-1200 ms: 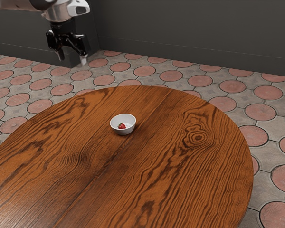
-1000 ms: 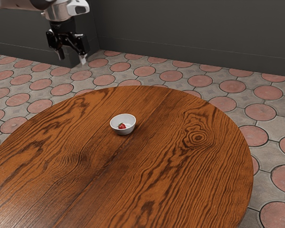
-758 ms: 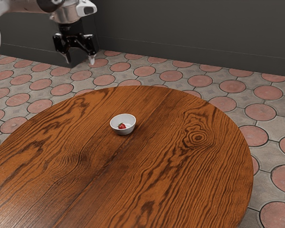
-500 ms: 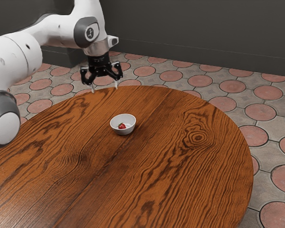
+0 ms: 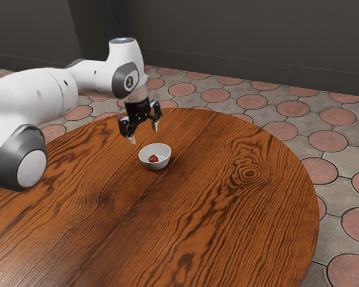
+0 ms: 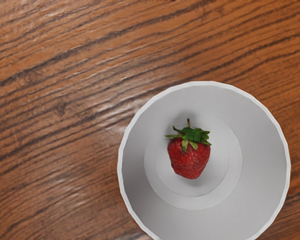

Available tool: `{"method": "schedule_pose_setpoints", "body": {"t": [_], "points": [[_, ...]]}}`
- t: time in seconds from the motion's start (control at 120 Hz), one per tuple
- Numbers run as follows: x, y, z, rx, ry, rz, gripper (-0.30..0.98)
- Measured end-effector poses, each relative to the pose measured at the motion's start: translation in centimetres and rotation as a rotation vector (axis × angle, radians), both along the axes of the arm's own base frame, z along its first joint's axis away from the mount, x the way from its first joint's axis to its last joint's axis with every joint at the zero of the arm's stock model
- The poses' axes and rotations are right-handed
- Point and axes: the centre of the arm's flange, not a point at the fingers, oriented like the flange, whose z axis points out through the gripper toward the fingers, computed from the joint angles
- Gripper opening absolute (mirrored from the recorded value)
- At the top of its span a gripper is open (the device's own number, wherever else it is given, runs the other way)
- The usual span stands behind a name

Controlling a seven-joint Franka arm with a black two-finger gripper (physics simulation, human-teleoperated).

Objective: Take strawberry from the bowl

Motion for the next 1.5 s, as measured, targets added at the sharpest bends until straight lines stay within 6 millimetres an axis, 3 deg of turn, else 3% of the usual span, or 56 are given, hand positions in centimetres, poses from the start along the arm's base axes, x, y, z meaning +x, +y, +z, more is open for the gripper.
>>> {"method": "schedule_pose_setpoints", "body": {"t": [0.308,0.708,1.075,1.242,1.5], "points": [[0.6,0.3,-2.4,0.009,-0.033,0.14,0.58],[1.0,0.5,-4.0,0.031,-0.035,0.105,0.47],[1.6,0.2,-6.7,0.041,-0.012,0.057,0.35],[2.2,1.1,-6.9,0.042,-0.026,0.056,0.33],[2.7,0.9,-9.3,0.04,-0.019,0.037,0.31]]}}
